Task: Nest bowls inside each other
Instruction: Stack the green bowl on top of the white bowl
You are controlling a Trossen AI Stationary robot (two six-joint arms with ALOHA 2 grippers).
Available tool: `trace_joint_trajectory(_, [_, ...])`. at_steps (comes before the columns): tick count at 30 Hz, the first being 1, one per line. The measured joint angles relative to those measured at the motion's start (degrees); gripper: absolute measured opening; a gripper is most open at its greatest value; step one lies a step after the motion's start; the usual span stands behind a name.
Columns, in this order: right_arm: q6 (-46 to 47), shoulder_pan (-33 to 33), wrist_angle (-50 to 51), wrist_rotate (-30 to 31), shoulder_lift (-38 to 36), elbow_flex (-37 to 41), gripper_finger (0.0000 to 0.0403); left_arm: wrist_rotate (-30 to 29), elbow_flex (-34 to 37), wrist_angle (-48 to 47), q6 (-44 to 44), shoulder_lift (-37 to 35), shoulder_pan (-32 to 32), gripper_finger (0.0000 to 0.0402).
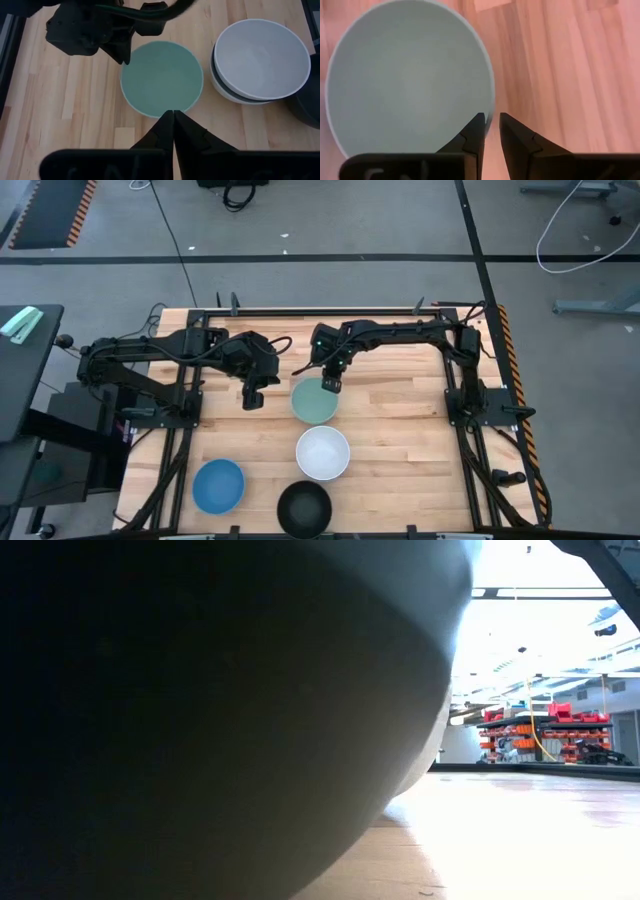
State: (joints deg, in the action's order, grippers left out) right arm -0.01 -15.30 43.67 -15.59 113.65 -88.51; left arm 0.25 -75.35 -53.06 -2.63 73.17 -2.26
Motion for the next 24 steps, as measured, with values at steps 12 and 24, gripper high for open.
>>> trace_joint_trajectory(12, [0.44, 0.06, -1.21, -0.15, -0.04, 5.18, 0.0066, 0.0, 0.0, 0.18, 0.03, 0.0, -0.02, 0.0023])
trace_joint_trajectory(24, [-1.34, 0.45, -2.26, -0.37, -0.04, 5.27, 0.0033, 0.0, 0.0, 0.55, -0.02, 0.0, -0.01, 0.0019])
